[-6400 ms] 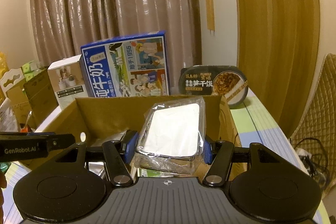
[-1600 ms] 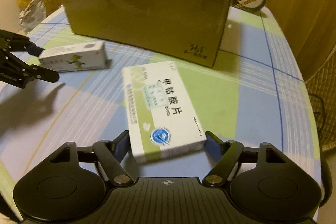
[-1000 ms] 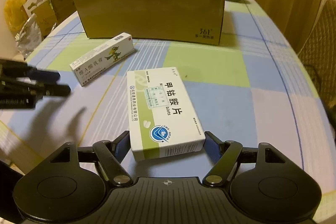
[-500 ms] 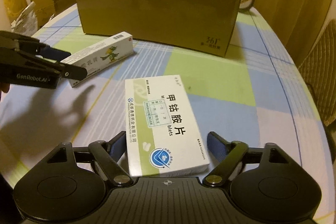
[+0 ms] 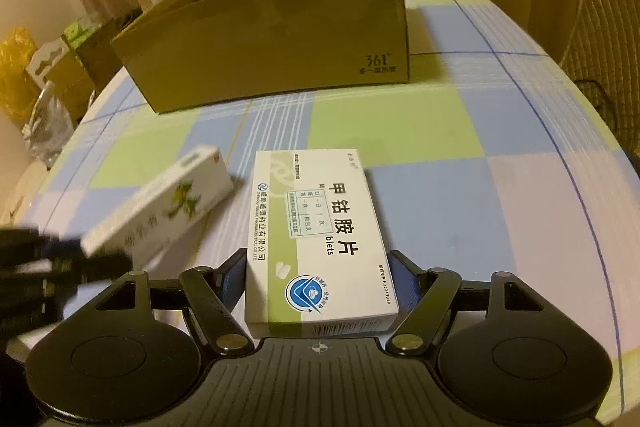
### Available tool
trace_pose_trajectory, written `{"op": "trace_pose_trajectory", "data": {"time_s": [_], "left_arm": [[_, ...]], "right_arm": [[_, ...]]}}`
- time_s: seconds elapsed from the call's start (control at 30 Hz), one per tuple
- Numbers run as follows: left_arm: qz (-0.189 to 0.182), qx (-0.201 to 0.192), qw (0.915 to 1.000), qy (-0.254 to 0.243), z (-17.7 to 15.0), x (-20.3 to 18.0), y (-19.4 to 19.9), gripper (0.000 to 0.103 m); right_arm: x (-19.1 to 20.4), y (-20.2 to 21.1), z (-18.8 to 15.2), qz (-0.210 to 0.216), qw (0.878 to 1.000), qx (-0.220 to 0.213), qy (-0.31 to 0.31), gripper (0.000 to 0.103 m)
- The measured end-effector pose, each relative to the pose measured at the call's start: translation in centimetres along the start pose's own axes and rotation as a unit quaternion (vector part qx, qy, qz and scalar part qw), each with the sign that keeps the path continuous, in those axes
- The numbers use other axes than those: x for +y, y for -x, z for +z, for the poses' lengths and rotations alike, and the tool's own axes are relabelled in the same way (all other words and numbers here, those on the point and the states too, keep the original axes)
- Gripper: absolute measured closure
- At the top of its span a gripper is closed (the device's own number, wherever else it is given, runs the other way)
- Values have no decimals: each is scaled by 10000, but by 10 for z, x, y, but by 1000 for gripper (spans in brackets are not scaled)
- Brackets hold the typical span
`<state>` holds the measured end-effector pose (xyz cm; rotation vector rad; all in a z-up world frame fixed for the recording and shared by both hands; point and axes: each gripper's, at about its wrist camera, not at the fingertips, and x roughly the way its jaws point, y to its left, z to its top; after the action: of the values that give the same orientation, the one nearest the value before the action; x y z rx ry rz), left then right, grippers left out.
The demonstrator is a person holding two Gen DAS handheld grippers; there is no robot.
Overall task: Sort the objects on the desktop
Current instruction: 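Lift both medicine boxes and carry them toward the cardboard box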
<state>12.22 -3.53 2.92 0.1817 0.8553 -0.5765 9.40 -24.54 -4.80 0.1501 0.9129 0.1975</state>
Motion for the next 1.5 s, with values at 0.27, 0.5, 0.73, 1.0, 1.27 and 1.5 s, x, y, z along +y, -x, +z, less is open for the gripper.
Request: {"op": "trace_pose_trajectory", "data": {"time_s": [0.27,0.5,0.73,1.0,1.27,1.5], "left_arm": [[20,-118,9996,236,-17,-7,13,62],[57,-153,9997,193,-23,0,7,56],[71,-80,9999,85,-11,-2,-9,56],[115,-12,9999,-122,2,-3,-25,57],[237,97,9976,-639,8,-16,-34,67],[177,325,9979,-528,10,-14,-41,82]], "right_arm": [[16,3,-6,-219,9985,-120,485,33],[24,-1,-10,-422,9953,-206,852,27],[25,-13,-10,-579,9912,-180,1173,26],[17,-24,-3,-476,9939,-101,990,26],[23,-26,0,-511,9913,-158,1206,35],[21,-27,3,-508,9923,-154,1119,35]]}}
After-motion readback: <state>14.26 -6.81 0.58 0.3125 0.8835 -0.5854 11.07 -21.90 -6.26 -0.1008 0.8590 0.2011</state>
